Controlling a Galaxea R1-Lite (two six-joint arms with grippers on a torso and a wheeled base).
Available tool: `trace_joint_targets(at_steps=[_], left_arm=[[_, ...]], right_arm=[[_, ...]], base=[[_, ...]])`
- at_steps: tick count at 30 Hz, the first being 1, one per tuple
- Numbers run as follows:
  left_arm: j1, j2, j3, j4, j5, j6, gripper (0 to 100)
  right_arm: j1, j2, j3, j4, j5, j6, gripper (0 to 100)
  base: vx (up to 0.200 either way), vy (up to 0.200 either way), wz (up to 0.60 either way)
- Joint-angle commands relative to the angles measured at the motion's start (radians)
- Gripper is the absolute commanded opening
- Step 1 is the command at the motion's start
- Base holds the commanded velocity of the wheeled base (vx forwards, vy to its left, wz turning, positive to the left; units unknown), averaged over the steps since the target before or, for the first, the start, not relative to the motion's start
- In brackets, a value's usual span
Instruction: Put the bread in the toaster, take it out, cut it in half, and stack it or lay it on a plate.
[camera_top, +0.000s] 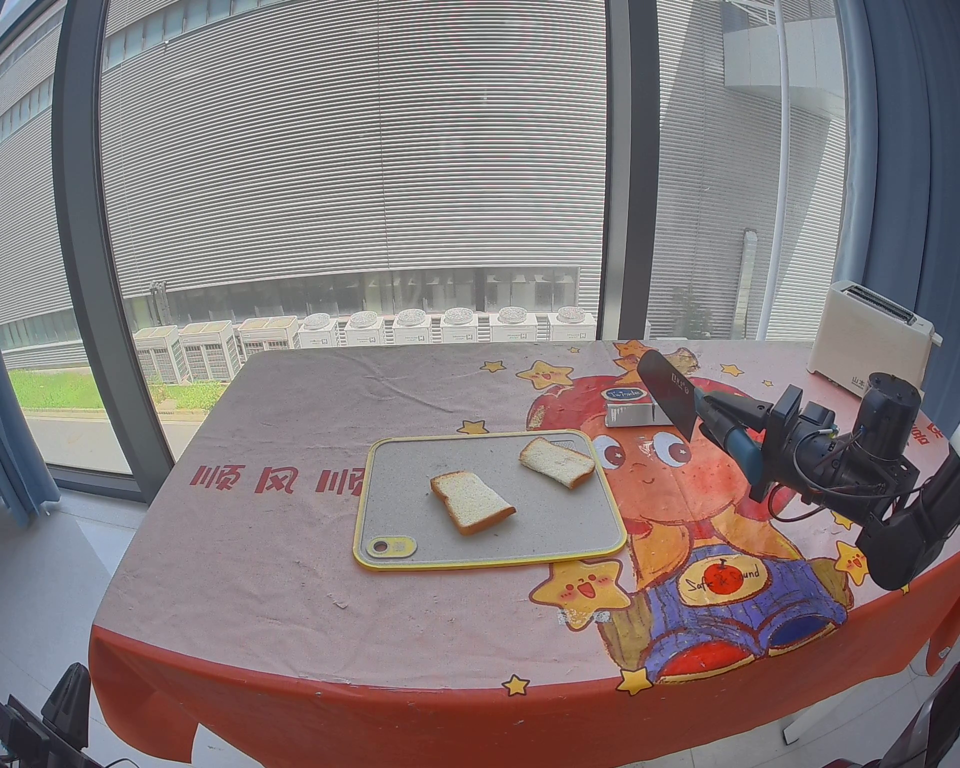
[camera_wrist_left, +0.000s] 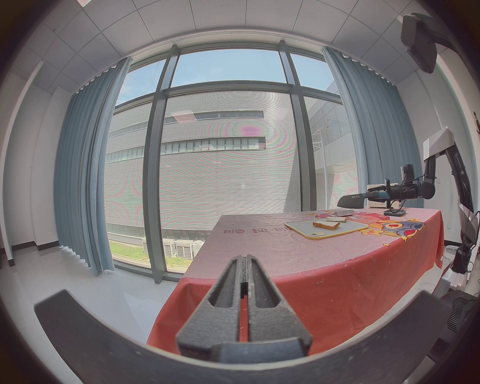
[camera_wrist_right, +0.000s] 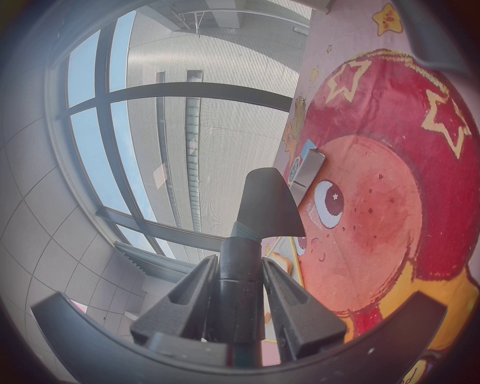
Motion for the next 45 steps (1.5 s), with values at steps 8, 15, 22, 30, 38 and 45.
trace_joint_targets(at_steps=[8, 15, 22, 30, 38, 45], left_arm=[[0.0, -0.016, 0.016, 0.0, 0.0, 0.0, 0], [-0.001, -0.016, 0.016, 0.0, 0.0, 0.0, 0], [0.0, -0.016, 0.016, 0.0, 0.0, 0.0, 0], [0.0, -0.016, 0.016, 0.0, 0.0, 0.0, 0], [0.0, -0.016, 0.016, 0.0, 0.0, 0.0, 0], [0.0, -0.016, 0.016, 0.0, 0.0, 0.0, 0]], right_arm=[[-0.007, 0.03, -0.003, -0.001, 0.001, 0.0, 0], [-0.014, 0.031, -0.007, -0.001, 0.001, 0.0, 0], [-0.013, 0.05, -0.006, -0.002, 0.001, -0.001, 0], [-0.013, 0.057, -0.003, -0.002, 0.002, -0.001, 0], [-0.007, 0.071, 0.005, -0.002, 0.001, -0.001, 0], [-0.005, 0.061, 0.019, -0.002, 0.002, -0.003, 0]], base=[[0.0, 0.0, 0.0], [0.0, 0.0, 0.0], [0.0, 0.0, 0.0], [0.0, 0.0, 0.0], [0.0, 0.0, 0.0], [0.0, 0.0, 0.0]])
